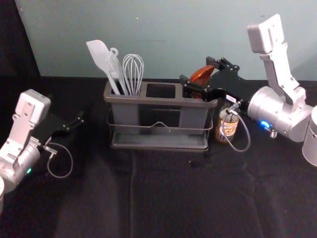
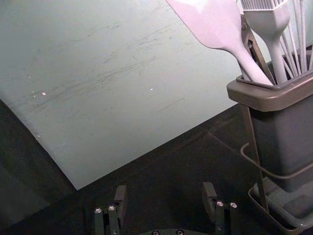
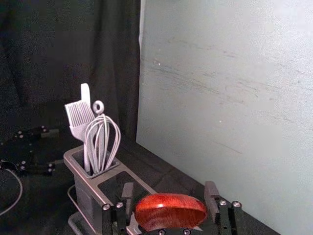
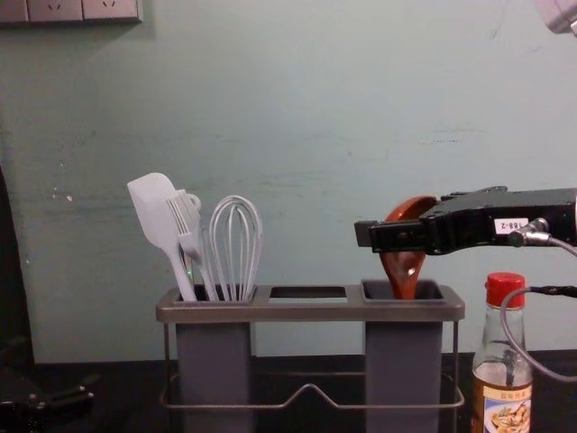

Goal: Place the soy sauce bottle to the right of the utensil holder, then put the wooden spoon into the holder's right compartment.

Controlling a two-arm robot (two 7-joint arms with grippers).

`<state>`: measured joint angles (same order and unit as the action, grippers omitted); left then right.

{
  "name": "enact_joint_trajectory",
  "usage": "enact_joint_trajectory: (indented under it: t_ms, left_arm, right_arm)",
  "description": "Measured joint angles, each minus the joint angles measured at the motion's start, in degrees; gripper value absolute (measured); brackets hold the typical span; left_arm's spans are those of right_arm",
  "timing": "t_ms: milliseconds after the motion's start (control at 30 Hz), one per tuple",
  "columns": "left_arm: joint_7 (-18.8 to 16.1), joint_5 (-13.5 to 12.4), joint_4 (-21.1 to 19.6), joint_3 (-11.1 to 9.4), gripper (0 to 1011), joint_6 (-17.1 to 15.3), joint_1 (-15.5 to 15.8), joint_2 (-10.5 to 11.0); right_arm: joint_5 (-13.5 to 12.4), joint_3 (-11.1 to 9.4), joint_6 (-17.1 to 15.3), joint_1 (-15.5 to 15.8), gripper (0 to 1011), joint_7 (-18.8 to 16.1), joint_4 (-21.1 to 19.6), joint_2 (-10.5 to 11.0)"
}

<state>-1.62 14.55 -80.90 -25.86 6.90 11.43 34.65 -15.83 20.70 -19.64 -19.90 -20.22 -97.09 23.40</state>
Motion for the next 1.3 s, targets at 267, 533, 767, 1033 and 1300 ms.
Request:
enact_joint_trajectory:
  t_ms: [267,533,767,1033,1300]
  left_arm:
    - [0.00,0.00,0.00,0.00,1005,0.00,0.00,0.00]
    - [0.00,0.00,0.00,0.00,1005,0.00,0.00,0.00]
    - [0.00,0.00,0.00,0.00,1005,0.00,0.00,0.00]
    - [0.00,0.00,0.00,0.00,1005,0.00,0.00,0.00]
    - [0.00,0.00,0.00,0.00,1005,0.00,0.00,0.00]
  right_arm:
    - [0.02,0.00,-0.06,-0.04,1002,0.00,-0.04,-0.04]
    - [0.40,-0.23,0.13,0.23,1002,0.49,-1.07,0.13]
    - [1.85,-2.75,1.14,2.96,1002,3.35,-6.16,0.80]
    - [2.22,-6.22,1.21,7.52,1002,5.00,-12.25,1.78]
    - [6.37,-9.52,2.16,15.90,1002,10.46,-18.64,1.78]
